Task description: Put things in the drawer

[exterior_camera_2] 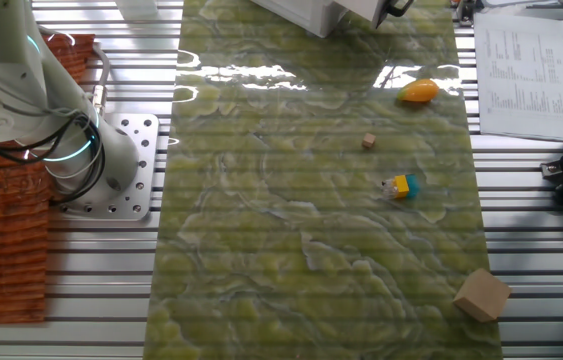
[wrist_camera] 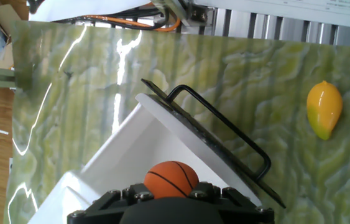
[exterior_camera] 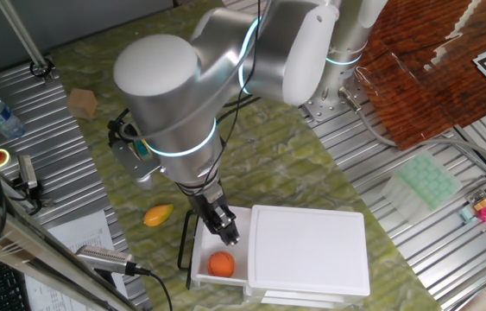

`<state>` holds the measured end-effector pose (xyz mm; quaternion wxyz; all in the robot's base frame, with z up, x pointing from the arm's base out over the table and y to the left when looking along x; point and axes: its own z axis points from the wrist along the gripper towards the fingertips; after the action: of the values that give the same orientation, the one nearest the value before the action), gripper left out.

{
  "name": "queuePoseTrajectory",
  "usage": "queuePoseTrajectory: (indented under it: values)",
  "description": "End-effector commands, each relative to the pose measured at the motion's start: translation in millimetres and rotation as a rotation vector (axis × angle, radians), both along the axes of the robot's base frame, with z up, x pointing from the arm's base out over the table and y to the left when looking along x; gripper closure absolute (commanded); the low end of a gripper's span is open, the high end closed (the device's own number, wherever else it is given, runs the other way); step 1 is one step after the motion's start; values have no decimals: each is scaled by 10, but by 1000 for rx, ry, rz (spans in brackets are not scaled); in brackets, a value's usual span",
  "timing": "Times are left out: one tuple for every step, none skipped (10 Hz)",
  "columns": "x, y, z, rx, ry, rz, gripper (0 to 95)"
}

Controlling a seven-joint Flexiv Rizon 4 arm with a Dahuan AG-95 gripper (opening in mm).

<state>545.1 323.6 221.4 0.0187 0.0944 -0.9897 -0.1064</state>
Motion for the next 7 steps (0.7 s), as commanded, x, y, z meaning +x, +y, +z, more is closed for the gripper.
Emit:
queuePoseTrajectory:
  values:
    - [3,-26,16,-46,-6,6,760]
    - [18,-52,34,-45,-13,15,950]
    - [41,-97,65,-46,-17,22,950]
    - [72,-165,109,-44,-19,33,950]
    - [92,-213,138,-42,-20,39,950]
    - [145,-341,206,-38,-17,52,950]
    - [207,-447,222,-38,-17,62,950]
